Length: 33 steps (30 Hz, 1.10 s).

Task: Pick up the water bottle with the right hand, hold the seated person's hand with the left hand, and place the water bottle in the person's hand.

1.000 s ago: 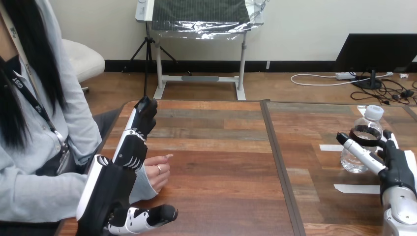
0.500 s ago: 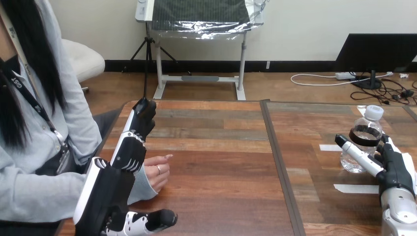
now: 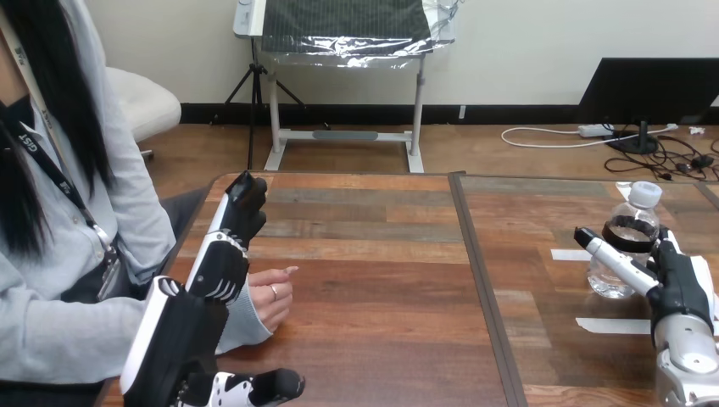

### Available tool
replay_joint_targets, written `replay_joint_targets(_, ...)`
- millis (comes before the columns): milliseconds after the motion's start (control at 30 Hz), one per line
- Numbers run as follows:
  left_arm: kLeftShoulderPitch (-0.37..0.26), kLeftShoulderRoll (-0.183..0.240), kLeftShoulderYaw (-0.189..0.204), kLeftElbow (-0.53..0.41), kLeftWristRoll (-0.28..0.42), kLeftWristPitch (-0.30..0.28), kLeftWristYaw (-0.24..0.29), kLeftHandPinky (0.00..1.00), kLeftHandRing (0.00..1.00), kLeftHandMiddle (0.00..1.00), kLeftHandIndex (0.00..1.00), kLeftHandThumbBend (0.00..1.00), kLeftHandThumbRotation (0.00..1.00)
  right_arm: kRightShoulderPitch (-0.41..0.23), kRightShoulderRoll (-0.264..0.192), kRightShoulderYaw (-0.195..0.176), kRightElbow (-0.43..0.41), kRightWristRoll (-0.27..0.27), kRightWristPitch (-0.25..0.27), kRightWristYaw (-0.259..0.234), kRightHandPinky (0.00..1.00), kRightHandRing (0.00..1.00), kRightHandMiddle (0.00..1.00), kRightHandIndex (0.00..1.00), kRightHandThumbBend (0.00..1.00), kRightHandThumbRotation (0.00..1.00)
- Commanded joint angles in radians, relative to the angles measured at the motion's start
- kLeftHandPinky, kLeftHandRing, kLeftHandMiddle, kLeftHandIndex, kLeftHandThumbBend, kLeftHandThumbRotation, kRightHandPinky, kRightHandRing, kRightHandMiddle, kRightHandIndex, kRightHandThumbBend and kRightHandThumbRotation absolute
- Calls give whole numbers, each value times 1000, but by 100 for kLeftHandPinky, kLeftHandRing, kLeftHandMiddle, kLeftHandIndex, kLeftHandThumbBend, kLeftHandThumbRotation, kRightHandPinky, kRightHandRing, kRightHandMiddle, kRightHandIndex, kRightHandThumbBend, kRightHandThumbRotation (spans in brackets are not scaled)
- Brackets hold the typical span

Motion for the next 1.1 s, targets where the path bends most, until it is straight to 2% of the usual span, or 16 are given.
replay_joint_targets(0, -32, 19, 15, -46, -19, -15, -4, 94, 100, 100, 100, 100, 60, -107, -6, 10, -2, -17, 5, -16, 92, 95, 95, 100, 100, 44)
replay_joint_targets(233, -25, 21, 9, -55, -36, -15, -15, 93, 100, 100, 100, 100, 59, -119, -5, 4, -1, -17, 11, -15, 91, 94, 95, 100, 100, 45)
replay_joint_targets(333, -9, 20, 15, -76, -26, 4, -7, 93, 100, 100, 100, 100, 60, -124, -5, 0, -1, -14, 16, -10, 91, 94, 95, 100, 100, 45)
replay_joint_targets(433, -9, 24, 18, -70, -26, -10, -13, 93, 100, 100, 100, 100, 60, -133, -5, -12, 0, -1, 28, 3, 92, 94, 96, 100, 100, 44)
replay_joint_targets(733, 19, 24, 36, -107, 0, 10, -2, 92, 99, 100, 99, 100, 62, -148, -7, -7, 0, -11, 35, -2, 92, 94, 95, 100, 100, 44)
replay_joint_targets(833, 23, 34, 37, -104, -5, 5, -13, 92, 98, 100, 99, 100, 63, -152, -7, -16, 1, -2, 37, 11, 92, 94, 96, 100, 100, 43)
replay_joint_targets(1067, 35, 33, 33, -135, -21, 11, -15, 92, 98, 100, 99, 100, 63, -166, -4, -20, 2, -3, 57, 5, 91, 95, 96, 100, 100, 40)
